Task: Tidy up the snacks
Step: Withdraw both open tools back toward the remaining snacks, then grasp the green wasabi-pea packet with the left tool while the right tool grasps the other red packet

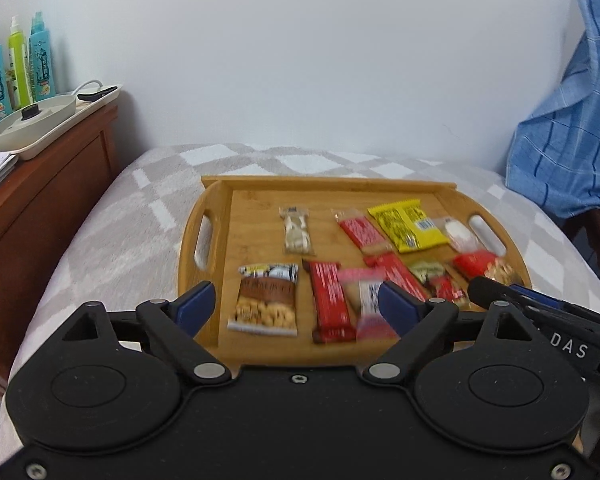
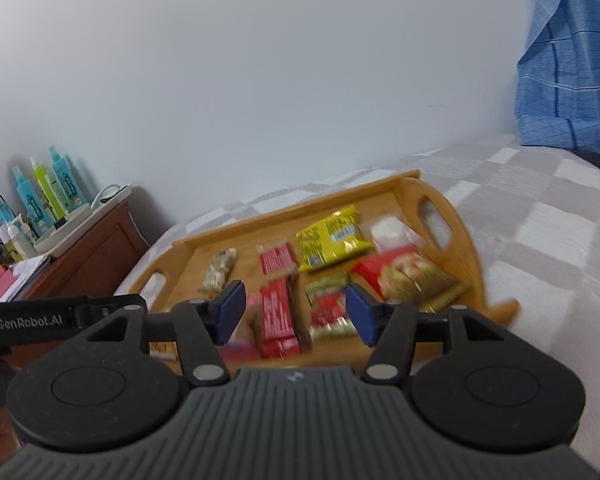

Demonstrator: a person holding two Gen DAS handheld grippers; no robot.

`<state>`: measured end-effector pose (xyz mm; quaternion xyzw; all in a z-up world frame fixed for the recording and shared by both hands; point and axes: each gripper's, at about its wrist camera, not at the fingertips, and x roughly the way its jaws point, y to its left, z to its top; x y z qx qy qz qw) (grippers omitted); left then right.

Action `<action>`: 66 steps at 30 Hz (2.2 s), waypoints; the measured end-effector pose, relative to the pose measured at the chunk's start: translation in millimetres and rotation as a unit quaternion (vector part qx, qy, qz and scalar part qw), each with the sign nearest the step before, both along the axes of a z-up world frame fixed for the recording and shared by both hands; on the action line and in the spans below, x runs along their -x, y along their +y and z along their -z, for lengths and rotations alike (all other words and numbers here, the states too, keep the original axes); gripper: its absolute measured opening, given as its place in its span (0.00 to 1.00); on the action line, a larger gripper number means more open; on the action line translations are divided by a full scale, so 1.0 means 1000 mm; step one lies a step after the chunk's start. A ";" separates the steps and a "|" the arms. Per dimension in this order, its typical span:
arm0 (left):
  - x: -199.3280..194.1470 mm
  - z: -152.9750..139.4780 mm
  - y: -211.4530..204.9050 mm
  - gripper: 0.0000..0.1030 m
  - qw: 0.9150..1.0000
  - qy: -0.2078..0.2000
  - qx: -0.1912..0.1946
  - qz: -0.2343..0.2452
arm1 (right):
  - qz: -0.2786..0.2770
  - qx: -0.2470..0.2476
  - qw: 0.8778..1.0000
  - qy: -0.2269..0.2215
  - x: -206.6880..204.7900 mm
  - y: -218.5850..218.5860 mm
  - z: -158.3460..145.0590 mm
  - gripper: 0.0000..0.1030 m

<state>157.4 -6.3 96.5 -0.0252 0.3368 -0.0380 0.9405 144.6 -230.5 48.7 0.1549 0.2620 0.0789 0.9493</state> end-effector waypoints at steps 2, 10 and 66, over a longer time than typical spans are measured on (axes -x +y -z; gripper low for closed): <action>0.011 0.003 0.001 0.87 1.000 -0.001 0.000 0.000 | 0.001 0.008 1.000 0.000 0.015 -0.002 0.003 0.71; 0.053 0.020 0.008 0.88 1.000 0.008 -0.008 -0.007 | 0.007 0.045 0.999 0.014 0.064 0.003 0.018 0.72; 0.064 0.076 0.030 0.38 0.998 0.053 0.001 -0.016 | -0.012 0.115 0.991 0.063 0.044 0.042 0.040 0.36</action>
